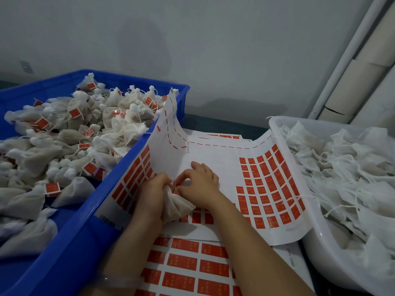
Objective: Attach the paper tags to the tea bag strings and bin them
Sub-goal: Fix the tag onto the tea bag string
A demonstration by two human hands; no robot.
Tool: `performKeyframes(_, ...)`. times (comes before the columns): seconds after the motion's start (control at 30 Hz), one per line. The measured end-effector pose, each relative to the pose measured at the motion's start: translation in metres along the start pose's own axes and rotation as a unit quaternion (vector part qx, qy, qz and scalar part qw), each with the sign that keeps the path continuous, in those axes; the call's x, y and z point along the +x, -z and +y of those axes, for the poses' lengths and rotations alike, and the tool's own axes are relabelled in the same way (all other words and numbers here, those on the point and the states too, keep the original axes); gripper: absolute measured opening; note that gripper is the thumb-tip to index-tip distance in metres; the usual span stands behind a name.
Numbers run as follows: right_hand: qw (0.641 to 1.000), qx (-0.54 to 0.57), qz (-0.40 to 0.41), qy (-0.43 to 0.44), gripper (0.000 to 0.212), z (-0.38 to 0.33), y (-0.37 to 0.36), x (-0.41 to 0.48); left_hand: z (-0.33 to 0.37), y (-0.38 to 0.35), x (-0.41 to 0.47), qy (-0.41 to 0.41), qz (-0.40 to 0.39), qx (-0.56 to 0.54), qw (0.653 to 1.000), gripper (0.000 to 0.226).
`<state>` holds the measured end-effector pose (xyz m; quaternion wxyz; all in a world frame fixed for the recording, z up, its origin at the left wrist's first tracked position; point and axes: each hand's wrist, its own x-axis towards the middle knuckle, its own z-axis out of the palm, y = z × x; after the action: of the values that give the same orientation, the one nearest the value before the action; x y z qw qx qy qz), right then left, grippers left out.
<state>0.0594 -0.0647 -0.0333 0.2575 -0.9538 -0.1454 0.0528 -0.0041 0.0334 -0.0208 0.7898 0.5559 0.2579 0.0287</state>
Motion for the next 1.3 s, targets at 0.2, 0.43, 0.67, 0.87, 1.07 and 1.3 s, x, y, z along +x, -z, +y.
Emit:
performKeyframes(0.2, 1.000, -0.021, -0.005, 0.014, 0.040, 0.002, -0.002, 0.000, 0.001, -0.001, 0.001, 0.009, -0.001, -0.008, 1.000, 0.009)
performKeyframes(0.43, 0.999, 0.002, 0.027, 0.021, 0.022, 0.002, -0.004, -0.003, 0.001, -0.002, -0.002, 0.003, -0.005, -0.004, 1.000, 0.009)
performKeyframes(0.67, 0.999, -0.016, -0.026, 0.012, 0.031, -0.004, 0.004, 0.000, 0.001, -0.003, -0.004, -0.005, -0.010, -0.006, 1.000, 0.008)
performKeyframes(0.87, 0.999, -0.024, -0.044, 0.005, 0.027, -0.009, 0.005, 0.000, 0.001, -0.001, -0.002, -0.007, -0.003, 0.014, 1.000, 0.013)
performKeyframes(1.07, 0.998, -0.041, -0.055, 0.011, 0.028, -0.008, 0.006, 0.001, 0.001, -0.003, -0.003, -0.008, 0.003, 0.014, 1.000, 0.016)
performKeyframes(1.3, 0.997, -0.044, -0.053, 0.018, 0.034, -0.008, 0.005, 0.002, 0.001, -0.002, -0.001, 0.005, 0.000, 0.012, 1.000, 0.007)
